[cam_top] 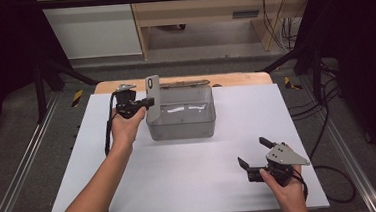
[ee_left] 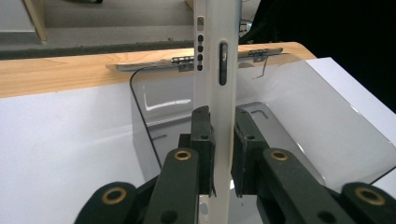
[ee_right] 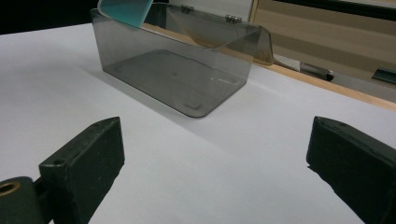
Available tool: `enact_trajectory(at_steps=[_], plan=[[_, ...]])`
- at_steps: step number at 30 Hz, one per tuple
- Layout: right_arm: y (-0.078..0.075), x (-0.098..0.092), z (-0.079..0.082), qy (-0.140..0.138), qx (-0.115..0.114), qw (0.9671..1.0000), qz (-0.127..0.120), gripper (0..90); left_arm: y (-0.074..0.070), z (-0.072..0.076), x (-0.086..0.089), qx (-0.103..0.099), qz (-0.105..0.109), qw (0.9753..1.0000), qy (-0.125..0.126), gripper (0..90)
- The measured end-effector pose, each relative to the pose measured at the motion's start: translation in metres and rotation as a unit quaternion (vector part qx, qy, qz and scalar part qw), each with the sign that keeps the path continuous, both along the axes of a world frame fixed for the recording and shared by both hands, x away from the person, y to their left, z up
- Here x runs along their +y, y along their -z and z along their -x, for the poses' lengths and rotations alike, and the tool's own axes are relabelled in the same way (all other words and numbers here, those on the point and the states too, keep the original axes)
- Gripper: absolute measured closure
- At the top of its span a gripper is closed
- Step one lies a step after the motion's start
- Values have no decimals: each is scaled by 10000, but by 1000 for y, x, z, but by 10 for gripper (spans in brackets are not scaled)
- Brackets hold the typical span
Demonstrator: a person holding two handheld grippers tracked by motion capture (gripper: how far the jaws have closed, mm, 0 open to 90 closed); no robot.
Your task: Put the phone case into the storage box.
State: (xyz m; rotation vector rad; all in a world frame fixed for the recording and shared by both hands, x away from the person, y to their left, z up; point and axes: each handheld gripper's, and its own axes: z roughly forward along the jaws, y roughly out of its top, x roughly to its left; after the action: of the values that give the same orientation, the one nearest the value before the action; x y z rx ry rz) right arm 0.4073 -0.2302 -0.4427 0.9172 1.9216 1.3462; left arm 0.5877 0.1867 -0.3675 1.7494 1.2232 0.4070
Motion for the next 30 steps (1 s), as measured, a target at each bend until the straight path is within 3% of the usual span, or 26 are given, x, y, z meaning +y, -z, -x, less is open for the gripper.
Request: enact_trajectory(at_steps=[30], plan=[[2, 0, -1, -2, 39, 10000, 43, 49, 18, -3, 3, 203, -44, 9998, 11, 810]])
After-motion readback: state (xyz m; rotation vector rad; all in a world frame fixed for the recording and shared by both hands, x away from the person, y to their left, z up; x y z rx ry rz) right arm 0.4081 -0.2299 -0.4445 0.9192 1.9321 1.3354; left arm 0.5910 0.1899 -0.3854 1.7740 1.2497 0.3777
